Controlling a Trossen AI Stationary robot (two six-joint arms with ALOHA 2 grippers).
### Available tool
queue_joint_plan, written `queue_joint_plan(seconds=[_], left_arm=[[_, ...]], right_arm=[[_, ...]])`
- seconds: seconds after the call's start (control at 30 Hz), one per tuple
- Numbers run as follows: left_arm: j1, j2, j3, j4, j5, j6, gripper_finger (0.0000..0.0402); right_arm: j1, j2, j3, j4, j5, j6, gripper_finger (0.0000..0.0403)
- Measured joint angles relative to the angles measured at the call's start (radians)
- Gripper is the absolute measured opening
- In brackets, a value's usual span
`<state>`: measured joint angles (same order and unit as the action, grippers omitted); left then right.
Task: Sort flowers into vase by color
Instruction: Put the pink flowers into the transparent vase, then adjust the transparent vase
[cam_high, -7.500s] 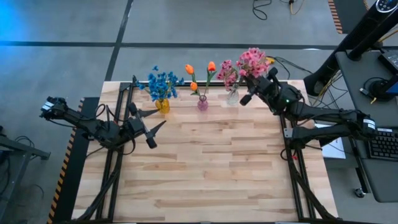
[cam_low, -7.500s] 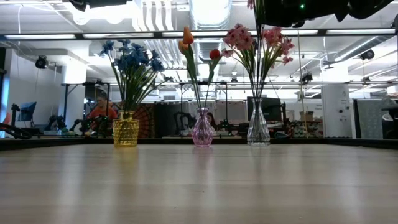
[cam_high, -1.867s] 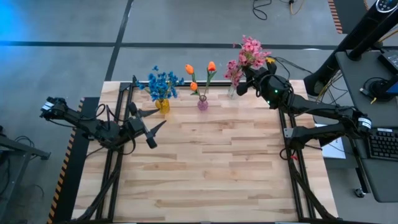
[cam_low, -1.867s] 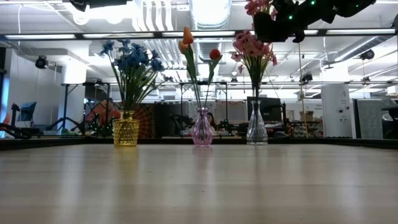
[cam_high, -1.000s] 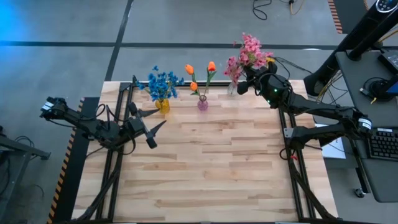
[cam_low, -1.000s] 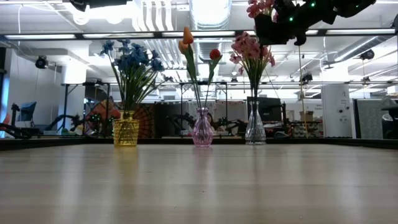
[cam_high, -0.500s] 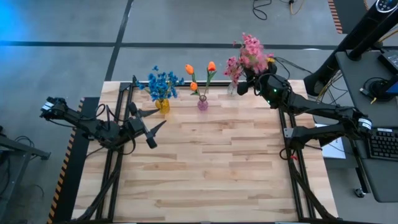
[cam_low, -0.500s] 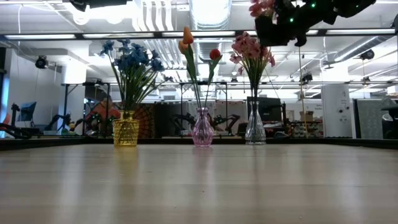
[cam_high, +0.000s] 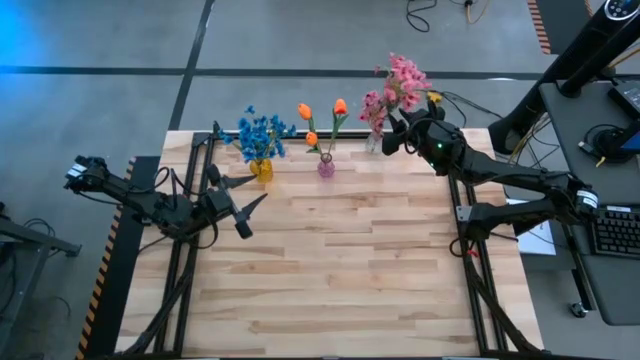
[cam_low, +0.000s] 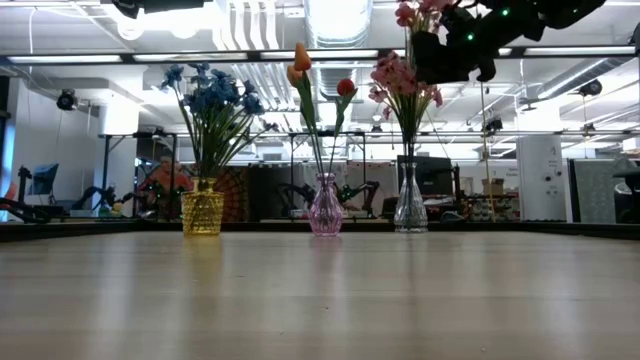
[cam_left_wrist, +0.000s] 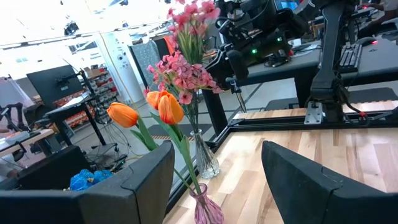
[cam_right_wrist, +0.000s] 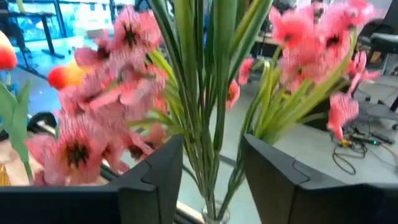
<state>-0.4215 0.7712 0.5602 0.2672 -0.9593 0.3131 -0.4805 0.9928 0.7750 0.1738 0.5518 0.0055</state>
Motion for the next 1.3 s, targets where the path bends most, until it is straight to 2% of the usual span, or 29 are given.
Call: queue_joint_plan(seconds=[0.27,0.53,0.73,0.93,1.03,1.13,1.3], left_arm=[[0.000,0.000,0.000,0.000,0.000,0.000,0.0224],[0.000,0.000,0.000,0.000,0.000,0.000,0.0224],[0.000,0.000,0.000,0.000,0.000,0.000,0.0224],[0.000,0.000,0.000,0.000,0.000,0.000,0.0224],[0.000,0.000,0.000,0.000,0.000,0.000,0.0224],[0.000,0.000,0.000,0.000,0.000,0.009,0.0224],[0.000,0.000,0.000,0.000,0.000,0.013,0.0224]], right_arm=[[0.000,-0.026,0.002,-0.095,0.000,0.038,0.0195],[0.000,-0.058,0.003,-0.276,-0.010,0.130,0.0192],[0.000,0.016,0.003,-0.363,-0.033,0.206,0.0199],[-0.017,0.100,0.002,-0.352,-0.063,0.316,0.0251],[-0.014,0.133,-0.012,-0.330,-0.076,0.284,0.0277],[-0.004,0.168,-0.056,-0.236,-0.132,0.219,0.0296],[0.007,0.204,-0.204,0.033,-0.122,0.195,0.0310]])
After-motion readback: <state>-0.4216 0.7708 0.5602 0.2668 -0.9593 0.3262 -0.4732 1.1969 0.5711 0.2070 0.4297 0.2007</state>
